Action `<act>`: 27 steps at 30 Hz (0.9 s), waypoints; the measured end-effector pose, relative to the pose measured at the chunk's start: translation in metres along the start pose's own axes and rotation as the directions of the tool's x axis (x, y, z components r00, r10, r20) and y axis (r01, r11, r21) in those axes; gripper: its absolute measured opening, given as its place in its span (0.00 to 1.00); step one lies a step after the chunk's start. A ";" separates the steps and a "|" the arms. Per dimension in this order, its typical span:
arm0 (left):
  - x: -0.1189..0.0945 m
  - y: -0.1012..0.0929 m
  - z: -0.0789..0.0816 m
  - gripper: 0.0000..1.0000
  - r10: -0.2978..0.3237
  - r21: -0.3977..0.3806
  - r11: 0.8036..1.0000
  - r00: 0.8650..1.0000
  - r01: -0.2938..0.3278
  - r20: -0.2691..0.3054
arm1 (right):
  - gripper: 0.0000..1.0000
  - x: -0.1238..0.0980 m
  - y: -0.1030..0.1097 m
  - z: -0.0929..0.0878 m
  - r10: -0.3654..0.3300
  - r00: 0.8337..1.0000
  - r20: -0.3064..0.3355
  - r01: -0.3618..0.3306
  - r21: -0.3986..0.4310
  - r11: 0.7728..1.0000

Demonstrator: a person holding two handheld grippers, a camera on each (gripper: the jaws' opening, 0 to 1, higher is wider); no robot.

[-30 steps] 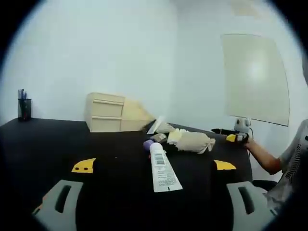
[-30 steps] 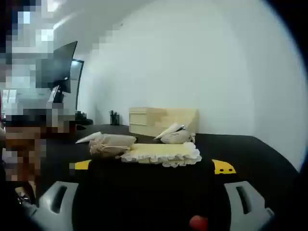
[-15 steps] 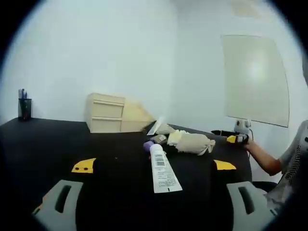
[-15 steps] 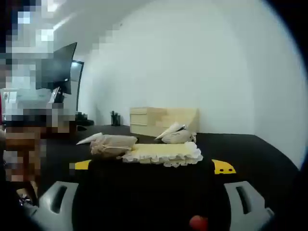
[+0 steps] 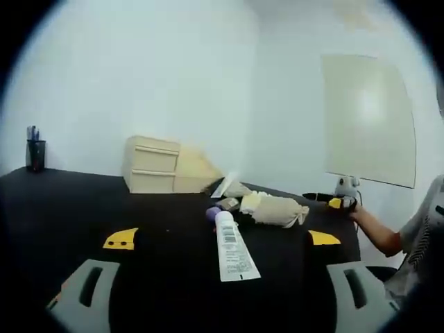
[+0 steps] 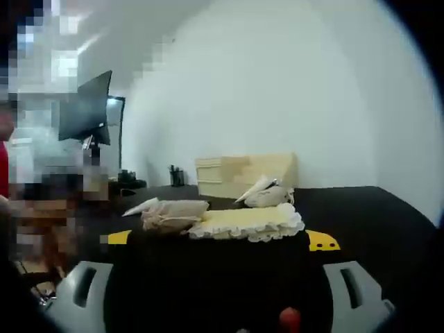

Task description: Open the drawer, pick up the cosmetic bottles from the table one by one, place them into the drawer, release the gripper, close the drawer, and move the gripper away

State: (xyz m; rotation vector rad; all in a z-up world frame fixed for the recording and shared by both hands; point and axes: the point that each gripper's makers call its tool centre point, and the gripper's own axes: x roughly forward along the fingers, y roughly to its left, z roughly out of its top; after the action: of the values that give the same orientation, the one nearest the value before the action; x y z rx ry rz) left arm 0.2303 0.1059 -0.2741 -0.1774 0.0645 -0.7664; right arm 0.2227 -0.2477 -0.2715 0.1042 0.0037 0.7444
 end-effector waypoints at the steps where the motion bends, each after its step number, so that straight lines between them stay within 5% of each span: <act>1: -0.001 0.000 0.001 0.96 0.000 -0.008 1.000 1.000 0.000 0.008 | 0.93 0.000 -0.002 0.000 -0.007 1.000 -0.002 0.007 0.021 1.000; 7: 0.001 -0.008 -0.001 0.96 -0.010 -0.009 1.000 1.000 0.010 0.006 | 0.89 0.000 -0.005 0.000 0.026 0.999 -0.025 -0.024 0.068 0.997; 27: 0.002 -0.014 -0.007 0.90 -0.027 -0.029 0.999 0.999 0.026 -0.026 | 0.66 0.020 -0.018 0.030 0.045 0.996 -0.080 -0.047 -0.026 0.999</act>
State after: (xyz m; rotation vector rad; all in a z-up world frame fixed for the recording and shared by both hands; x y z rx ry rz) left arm 0.2215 0.0938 -0.2788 -0.1962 0.0984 -0.7943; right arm 0.2512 -0.2502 -0.2428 0.0481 0.0672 0.7943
